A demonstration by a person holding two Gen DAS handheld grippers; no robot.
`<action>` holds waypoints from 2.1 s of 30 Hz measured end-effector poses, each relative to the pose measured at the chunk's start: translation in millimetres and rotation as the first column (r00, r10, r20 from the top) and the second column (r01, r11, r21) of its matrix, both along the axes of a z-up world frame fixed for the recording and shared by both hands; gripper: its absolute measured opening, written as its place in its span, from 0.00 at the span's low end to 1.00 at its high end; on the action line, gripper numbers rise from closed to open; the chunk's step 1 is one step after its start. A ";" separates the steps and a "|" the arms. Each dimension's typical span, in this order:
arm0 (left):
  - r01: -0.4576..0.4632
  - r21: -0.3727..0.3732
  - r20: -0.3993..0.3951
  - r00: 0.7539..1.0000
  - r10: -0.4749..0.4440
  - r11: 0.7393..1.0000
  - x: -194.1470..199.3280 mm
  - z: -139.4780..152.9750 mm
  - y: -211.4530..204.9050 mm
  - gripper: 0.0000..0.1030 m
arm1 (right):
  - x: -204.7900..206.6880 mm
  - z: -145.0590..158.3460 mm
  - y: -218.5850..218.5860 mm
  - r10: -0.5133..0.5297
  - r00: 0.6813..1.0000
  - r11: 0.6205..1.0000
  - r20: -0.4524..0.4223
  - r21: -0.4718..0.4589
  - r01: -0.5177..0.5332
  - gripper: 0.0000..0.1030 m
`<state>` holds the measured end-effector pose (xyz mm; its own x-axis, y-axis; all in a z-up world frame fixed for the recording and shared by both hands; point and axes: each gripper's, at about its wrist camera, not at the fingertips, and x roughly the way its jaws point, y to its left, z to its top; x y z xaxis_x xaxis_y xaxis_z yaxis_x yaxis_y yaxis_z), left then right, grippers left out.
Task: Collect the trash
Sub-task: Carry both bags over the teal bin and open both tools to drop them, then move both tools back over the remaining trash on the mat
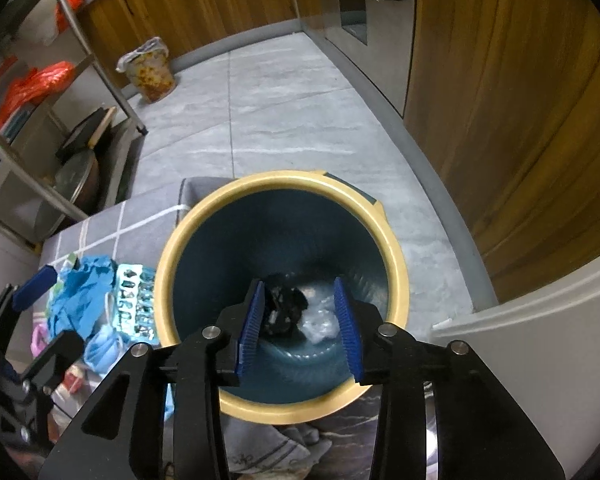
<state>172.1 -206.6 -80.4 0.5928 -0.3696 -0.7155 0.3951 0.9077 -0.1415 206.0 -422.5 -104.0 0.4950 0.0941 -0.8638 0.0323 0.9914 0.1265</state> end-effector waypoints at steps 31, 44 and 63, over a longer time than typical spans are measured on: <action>-0.040 0.176 0.199 0.980 0.004 0.984 -81.2 24.4 77.8 0.95 | -53.5 47.0 48.1 0.017 0.986 0.999 0.164 -0.039 -0.011 0.64; -0.340 0.121 0.190 0.930 0.314 0.933 -74.2 26.8 187.6 0.94 | -72.8 11.8 144.1 0.101 0.985 0.995 0.138 0.004 -0.102 0.77; -0.519 0.115 0.133 0.853 0.505 0.847 -95.0 7.0 301.1 0.90 | -34.7 -18.0 241.6 0.133 0.987 0.990 0.091 0.025 -0.136 0.78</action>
<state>77.1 94.5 -73.4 0.7368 0.1055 -0.6678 -0.1265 0.9918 0.0172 171.4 -180.9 -122.0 0.5504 0.1913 -0.8127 -0.1141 0.9815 0.1537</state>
